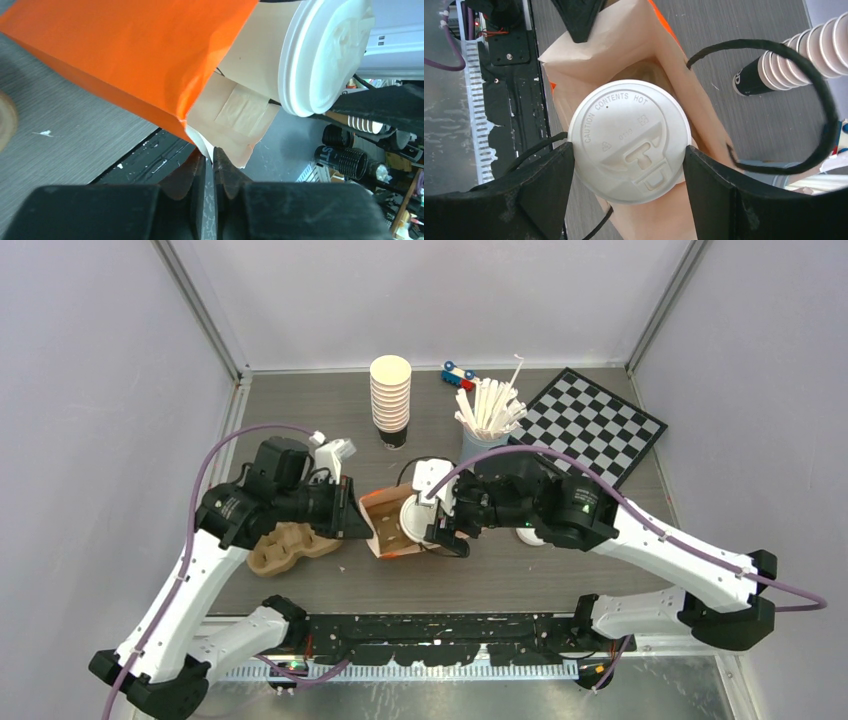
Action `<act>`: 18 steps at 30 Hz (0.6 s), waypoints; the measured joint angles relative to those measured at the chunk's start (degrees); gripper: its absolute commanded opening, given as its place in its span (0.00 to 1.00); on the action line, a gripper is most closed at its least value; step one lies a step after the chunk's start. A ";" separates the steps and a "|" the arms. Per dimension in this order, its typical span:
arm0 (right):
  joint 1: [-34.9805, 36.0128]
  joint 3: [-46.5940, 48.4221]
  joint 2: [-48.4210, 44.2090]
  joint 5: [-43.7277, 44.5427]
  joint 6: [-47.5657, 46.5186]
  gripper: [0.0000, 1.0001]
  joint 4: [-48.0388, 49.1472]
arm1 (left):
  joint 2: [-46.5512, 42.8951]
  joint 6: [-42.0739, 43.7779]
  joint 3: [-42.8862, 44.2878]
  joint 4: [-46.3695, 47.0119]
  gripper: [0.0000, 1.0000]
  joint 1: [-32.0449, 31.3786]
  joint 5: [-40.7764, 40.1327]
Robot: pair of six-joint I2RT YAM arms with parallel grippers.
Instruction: Pack the takeout coffee
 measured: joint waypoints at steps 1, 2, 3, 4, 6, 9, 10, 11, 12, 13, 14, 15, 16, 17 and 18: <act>0.70 -0.09 0.31 0.44 -0.28 0.75 0.39 | 0.07 0.26 0.35 -0.33 0.17 0.46 -0.02; 1.33 -0.24 0.57 0.87 -0.39 0.75 0.92 | 0.09 0.44 0.61 -0.52 0.17 1.18 -0.07; 1.99 -0.48 0.81 1.27 -0.48 0.74 1.55 | 0.07 0.50 0.76 -0.76 0.19 1.75 -0.09; 2.58 -0.74 0.98 1.62 -0.52 0.75 2.19 | 0.00 0.46 0.79 -0.81 0.21 2.51 -0.04; 3.85 -1.22 1.62 2.29 -0.48 0.75 3.56 | -0.28 0.15 0.79 -1.05 0.28 3.85 0.09; 5.66 -2.12 2.75 3.76 -0.33 0.75 5.86 | -1.11 -0.52 0.79 -1.31 0.38 5.90 0.13; 6.21 -2.51 3.23 4.31 -0.31 0.74 6.69 | -1.36 -0.70 0.83 -1.64 0.40 6.47 0.11; 6.67 -2.82 3.87 4.81 -0.28 0.74 7.41 | -1.51 -1.36 1.03 -2.25 0.42 7.08 0.09; 7.04 -3.08 4.46 5.31 -0.28 0.74 8.07 | -1.51 -1.70 1.22 -2.75 0.43 7.37 0.07; 7.30 -3.39 5.03 5.70 -0.28 0.75 8.83 | -1.51 -2.16 1.57 -3.45 0.45 7.61 0.09; 7.52 -3.67 5.40 6.08 -0.28 0.75 9.31 | -1.51 -2.89 1.92 -4.20 0.47 7.74 0.11; 7.61 -3.98 5.73 6.43 -0.28 0.75 9.84 | -1.55 -3.54 2.23 -5.03 0.49 7.82 0.15; 7.67 -4.39 5.90 6.75 -0.31 0.74 10.45 | -1.75 -4.22 2.38 -5.66 0.50 7.85 0.22; 7.74 -4.83 5.90 7.02 -0.35 0.74 10.97 | -2.03 -4.85 2.40 -6.08 0.51 7.85 0.35; 7.78 -5.35 5.90 7.26 -0.44 0.74 11.63 | -2.49 -5.64 2.40 -6.58 0.51 7.85 0.46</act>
